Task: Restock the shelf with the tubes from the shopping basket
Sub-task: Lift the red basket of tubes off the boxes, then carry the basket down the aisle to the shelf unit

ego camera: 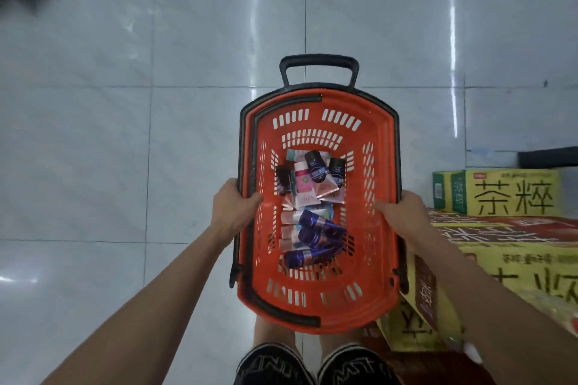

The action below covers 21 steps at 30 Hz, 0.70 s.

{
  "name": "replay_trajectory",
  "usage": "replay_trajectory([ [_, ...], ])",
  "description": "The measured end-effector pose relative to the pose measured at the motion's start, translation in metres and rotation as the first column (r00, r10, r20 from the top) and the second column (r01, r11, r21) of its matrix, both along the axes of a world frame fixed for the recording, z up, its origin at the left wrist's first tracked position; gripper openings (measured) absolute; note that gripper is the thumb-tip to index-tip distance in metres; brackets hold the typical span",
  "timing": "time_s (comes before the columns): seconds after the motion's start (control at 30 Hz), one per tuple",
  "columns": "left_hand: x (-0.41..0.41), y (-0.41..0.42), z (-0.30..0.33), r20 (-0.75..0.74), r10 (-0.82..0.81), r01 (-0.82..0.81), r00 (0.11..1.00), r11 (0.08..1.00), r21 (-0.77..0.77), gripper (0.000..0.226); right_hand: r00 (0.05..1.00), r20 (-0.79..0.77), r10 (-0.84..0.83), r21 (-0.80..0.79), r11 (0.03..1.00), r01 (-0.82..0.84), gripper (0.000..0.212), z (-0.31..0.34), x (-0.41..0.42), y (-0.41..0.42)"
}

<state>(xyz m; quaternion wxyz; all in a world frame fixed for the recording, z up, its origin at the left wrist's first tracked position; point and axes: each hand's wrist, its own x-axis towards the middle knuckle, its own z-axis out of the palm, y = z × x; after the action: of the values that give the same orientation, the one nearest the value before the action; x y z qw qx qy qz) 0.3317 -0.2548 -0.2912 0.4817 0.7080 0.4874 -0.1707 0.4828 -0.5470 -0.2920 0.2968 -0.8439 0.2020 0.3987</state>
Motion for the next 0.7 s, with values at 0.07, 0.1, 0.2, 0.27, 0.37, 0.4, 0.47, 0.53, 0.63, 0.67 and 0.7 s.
replay_trajectory([
  [0.07, -0.003, 0.007, 0.040, 0.045, 0.013, -0.013, 0.999, 1.000, 0.017, 0.048, 0.998, 0.048, 0.041, -0.006, 0.999, -0.041, 0.033, 0.044, -0.001, 0.008],
  [0.1, -0.005, 0.010, 0.059, 0.069, 0.018, -0.020, 0.997, 0.999, 0.027, 0.049, 0.995, 0.074, 0.065, -0.008, 0.998, -0.065, 0.039, 0.064, -0.002, 0.010],
  [0.2, -0.012, 0.022, 0.111, 0.127, 0.026, -0.033, 0.992, 0.998, 0.055, 0.049, 0.978, 0.130, 0.161, -0.036, 0.987, -0.158, 0.048, 0.119, -0.001, 0.020],
  [0.27, -0.017, 0.031, 0.141, 0.165, 0.026, -0.040, 0.986, 0.996, 0.081, 0.050, 0.953, 0.186, 0.241, -0.079, 0.970, -0.230, 0.045, 0.156, -0.001, 0.028],
  [0.37, -0.022, 0.044, 0.179, 0.221, 0.011, -0.038, 0.975, 0.992, 0.118, 0.053, 0.915, 0.254, 0.314, -0.133, 0.948, -0.289, 0.043, 0.198, -0.004, 0.040],
  [0.4, -0.025, 0.048, 0.190, 0.237, 0.004, -0.036, 0.971, 0.991, 0.129, 0.054, 0.905, 0.271, 0.329, -0.138, 0.943, -0.302, 0.045, 0.210, -0.007, 0.044],
  [0.47, -0.032, 0.056, 0.207, 0.265, -0.004, -0.036, 0.964, 0.989, 0.144, 0.054, 0.883, 0.311, 0.352, -0.153, 0.936, -0.319, 0.051, 0.230, -0.014, 0.051],
  [0.53, -0.041, 0.062, 0.218, 0.292, -0.002, -0.048, 0.956, 0.986, 0.162, 0.052, 0.855, 0.357, 0.377, -0.191, 0.925, -0.329, 0.054, 0.246, -0.023, 0.057],
  [0.63, -0.056, 0.070, 0.226, 0.306, 0.006, -0.069, 0.952, 0.978, 0.197, 0.048, 0.816, 0.407, 0.411, -0.247, 0.909, -0.335, 0.054, 0.260, -0.040, 0.065],
  [0.67, -0.060, 0.073, 0.229, 0.307, 0.000, -0.069, 0.952, 0.975, 0.212, 0.047, 0.804, 0.424, 0.417, -0.257, 0.907, -0.335, 0.053, 0.262, -0.046, 0.067],
  [0.7, -0.063, 0.076, 0.231, 0.304, -0.008, -0.064, 0.953, 0.972, 0.226, 0.047, 0.793, 0.441, 0.421, -0.265, 0.905, -0.333, 0.051, 0.265, -0.052, 0.071],
])
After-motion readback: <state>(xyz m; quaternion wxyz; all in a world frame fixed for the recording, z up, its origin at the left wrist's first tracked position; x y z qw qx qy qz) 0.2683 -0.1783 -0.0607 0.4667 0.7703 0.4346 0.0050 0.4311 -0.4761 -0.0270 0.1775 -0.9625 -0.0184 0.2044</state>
